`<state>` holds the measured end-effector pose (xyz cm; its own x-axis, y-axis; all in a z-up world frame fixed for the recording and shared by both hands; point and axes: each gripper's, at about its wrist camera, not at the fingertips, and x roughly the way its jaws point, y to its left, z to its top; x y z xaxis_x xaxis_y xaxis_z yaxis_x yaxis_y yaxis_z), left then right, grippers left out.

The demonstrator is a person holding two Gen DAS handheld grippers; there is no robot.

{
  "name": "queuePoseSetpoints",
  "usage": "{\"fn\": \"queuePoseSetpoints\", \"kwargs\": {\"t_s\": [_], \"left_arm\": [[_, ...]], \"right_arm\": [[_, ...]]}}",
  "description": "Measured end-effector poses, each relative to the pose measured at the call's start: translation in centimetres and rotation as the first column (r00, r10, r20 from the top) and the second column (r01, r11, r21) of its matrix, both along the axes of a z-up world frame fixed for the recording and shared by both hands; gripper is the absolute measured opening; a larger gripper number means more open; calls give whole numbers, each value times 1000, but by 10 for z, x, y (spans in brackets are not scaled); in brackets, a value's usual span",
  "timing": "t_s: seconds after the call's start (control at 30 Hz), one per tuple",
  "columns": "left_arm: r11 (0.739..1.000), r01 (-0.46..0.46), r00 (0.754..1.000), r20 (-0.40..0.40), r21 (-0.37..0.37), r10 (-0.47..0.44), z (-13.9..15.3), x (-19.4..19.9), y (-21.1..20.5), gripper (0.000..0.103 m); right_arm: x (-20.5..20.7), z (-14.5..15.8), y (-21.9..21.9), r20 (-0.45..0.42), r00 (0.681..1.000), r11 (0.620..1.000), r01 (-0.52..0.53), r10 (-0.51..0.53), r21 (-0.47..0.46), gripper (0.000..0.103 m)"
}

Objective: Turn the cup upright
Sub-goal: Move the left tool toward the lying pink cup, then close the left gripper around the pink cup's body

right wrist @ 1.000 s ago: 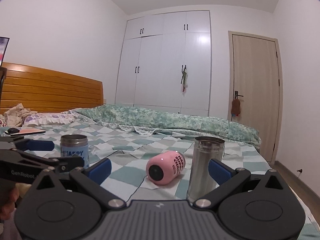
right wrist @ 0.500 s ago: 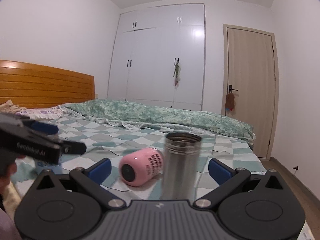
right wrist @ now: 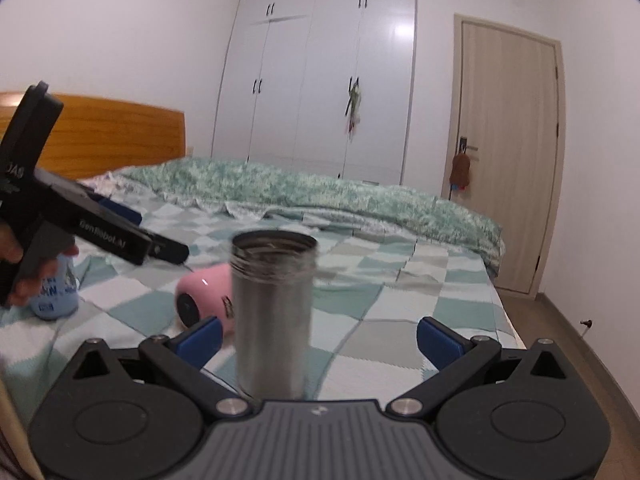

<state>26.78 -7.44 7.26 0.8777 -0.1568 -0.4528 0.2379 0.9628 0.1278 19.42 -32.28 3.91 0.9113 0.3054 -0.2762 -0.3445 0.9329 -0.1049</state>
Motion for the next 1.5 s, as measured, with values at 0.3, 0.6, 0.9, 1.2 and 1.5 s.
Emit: {"fn": "queuePoseSetpoints", "kwargs": {"t_s": [0.3, 0.6, 0.9, 1.2, 1.5], "left_arm": [[999, 27, 995, -100, 46, -23, -5, 48, -15, 103], [995, 88, 959, -274, 37, -74, -23, 107, -14, 103], [981, 196, 868, -465, 3, -172, -53, 158, -5, 103], [968, 248, 800, -553, -46, -231, -72, 177, -10, 95], [982, 178, 826, -534, -58, -181, -65, 167, -3, 93]], "right_arm": [[54, 0, -47, -93, 996, 998, -3, -3, -64, 103], [122, -3, -57, -169, 986, 996, -21, 6, -85, 103], [160, -20, -51, -236, 972, 997, -6, -13, -80, 103], [169, -26, -38, -258, 965, 991, 11, -45, -130, 103], [167, -26, -38, -259, 966, 993, -10, -22, -121, 103]]}}
